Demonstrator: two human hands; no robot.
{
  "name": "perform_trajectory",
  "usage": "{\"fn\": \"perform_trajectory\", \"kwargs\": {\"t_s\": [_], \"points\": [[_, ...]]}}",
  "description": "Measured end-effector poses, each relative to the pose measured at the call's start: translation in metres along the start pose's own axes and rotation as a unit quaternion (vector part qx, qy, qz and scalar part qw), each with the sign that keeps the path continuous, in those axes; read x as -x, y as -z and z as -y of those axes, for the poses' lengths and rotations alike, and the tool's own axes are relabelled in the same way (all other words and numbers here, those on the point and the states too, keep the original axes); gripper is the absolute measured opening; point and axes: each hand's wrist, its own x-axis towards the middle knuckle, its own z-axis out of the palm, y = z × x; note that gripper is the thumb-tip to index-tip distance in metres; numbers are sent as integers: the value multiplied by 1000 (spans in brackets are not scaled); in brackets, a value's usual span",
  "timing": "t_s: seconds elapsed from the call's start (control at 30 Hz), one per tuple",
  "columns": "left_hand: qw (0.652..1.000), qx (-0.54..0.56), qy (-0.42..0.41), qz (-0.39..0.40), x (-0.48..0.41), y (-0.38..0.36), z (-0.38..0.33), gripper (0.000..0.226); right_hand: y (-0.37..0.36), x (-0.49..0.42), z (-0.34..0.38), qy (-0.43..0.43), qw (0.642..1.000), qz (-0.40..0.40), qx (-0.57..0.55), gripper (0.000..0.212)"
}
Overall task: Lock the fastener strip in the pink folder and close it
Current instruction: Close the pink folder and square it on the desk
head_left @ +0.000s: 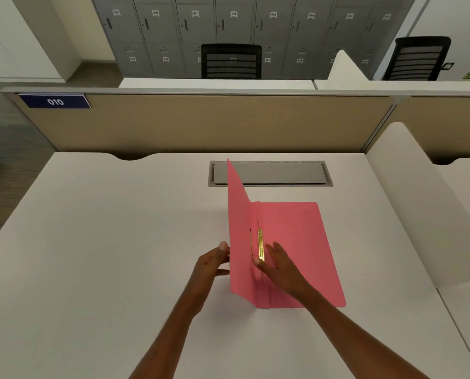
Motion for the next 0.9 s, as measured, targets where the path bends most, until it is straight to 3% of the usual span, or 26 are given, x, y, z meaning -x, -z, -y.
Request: {"fn": "perform_trajectory", "kwargs": {"t_s": [0.07, 0.17, 0.3, 0.47, 0.53, 0.63, 0.7, 0.8, 0.9], "points": [[1000, -12, -5, 17, -2, -11, 7, 55, 3, 3, 7, -11, 998, -21, -66, 68], [999, -29, -8, 30, -4, -29, 11, 53, 5, 6, 9, -21, 975, 2, -222, 34], [998, -39, -20, 42, -7, -49, 16, 61, 11, 7, 6, -24, 921, 26, -387, 66], [994, -86, -9, 72, -16, -72, 25, 56, 27, 15, -8, -44, 857, 13, -513, 74], [990, -111, -8, 81, -19, -79, 30, 64, 41, 13, -20, -76, 819, 31, -568, 85], [975, -199, -17, 101, -26, -88, 40, 69, 67, 19, -33, -79, 790, 74, -603, 106], [941, -317, -25, 117, -32, -92, 48, 68, 83, 24, -45, -71, 806, 69, -583, 102], [860, -486, -13, 155, -39, -99, 54, 64, 102, 26, -65, -82, 857, 30, -507, 77], [813, -562, -9, 151, -41, -109, 55, 57, 106, 24, -76, -102, 914, -69, -387, 60]]}}
